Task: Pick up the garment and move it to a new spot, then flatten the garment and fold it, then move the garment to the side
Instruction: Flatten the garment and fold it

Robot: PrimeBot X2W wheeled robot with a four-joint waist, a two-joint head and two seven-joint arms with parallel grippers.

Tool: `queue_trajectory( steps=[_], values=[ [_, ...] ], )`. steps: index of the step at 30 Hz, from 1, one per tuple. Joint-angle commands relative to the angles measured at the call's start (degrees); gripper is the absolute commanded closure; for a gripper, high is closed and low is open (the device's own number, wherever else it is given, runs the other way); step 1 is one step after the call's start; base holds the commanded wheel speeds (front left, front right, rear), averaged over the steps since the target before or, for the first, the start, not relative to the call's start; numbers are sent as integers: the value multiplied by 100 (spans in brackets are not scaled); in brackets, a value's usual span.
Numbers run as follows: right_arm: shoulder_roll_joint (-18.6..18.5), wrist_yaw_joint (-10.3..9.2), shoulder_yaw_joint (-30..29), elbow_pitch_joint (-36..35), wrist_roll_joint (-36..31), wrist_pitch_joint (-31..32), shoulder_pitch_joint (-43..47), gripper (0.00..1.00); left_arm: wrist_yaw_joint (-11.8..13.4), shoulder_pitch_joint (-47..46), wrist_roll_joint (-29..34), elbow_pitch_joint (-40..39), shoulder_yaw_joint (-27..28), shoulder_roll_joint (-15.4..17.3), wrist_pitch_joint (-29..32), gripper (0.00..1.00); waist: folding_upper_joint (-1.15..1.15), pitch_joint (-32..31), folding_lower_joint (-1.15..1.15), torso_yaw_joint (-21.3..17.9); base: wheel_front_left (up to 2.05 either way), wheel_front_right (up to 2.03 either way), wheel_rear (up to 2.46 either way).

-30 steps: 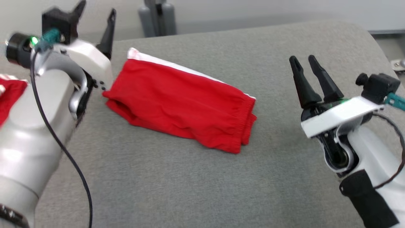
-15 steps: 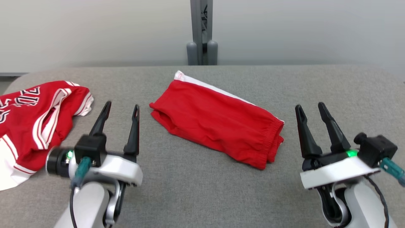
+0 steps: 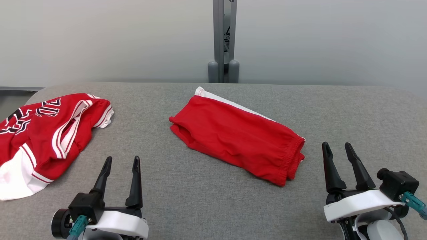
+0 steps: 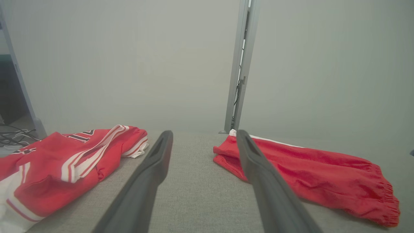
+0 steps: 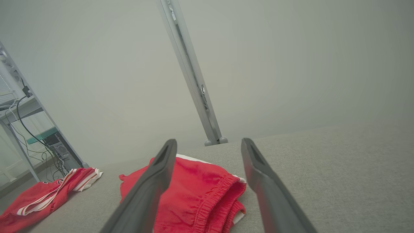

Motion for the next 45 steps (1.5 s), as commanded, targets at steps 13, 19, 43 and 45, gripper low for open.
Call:
queue_trajectory(
  steps=[13,19,43,45],
  values=[
    [-23,3,310,593,629,-26,-248,0,-290,-116,226,125,25,-46,-3,0,-1,146,0,213,0,0,0],
    [-19,3,193,1604,1567,-25,-669,0,-245,-271,158,65,-175,-49,-3,0,-1,398,0,457,0,0,0],
    [104,24,1564,4250,5299,192,-1822,0,43,-364,-73,132,-358,-47,-3,0,-1,796,0,897,0,0,0],
    [154,24,1804,4283,5687,308,-1871,0,55,-375,-81,116,-356,-47,-4,0,-1,809,0,894,0,0,0]
  ],
)
